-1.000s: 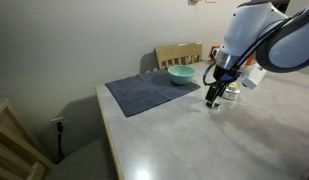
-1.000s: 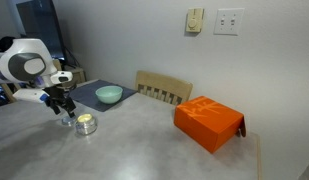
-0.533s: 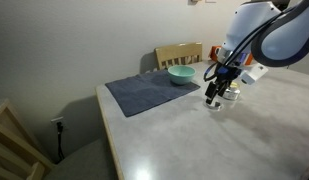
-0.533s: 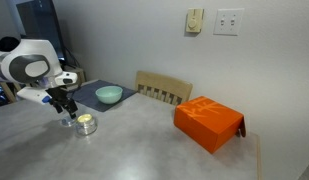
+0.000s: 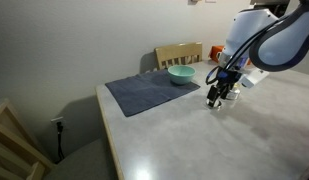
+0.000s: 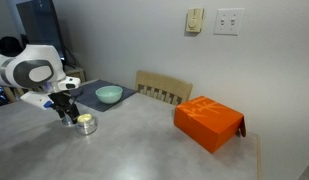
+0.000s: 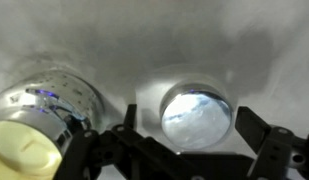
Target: Pick up the lid and place it back on it's object
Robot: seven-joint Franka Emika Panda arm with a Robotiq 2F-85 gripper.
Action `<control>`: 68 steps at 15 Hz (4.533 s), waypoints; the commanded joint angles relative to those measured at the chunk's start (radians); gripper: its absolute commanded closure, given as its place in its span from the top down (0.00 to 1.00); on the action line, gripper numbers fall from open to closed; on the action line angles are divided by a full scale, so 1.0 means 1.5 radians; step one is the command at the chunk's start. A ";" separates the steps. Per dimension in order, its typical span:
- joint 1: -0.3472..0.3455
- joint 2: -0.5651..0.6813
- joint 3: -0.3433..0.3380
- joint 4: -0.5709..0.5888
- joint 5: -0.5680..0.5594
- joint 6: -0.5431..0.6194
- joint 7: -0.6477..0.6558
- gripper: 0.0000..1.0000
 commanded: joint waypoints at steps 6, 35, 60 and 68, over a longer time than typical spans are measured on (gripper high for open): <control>0.015 0.058 -0.002 0.055 -0.004 -0.046 -0.005 1.00; 0.255 -0.143 -0.135 -0.026 -0.357 -0.126 0.341 0.44; -0.001 -0.379 -0.071 -0.259 -0.437 0.042 0.380 0.44; 0.010 -0.347 -0.070 -0.247 -0.110 0.092 0.241 0.44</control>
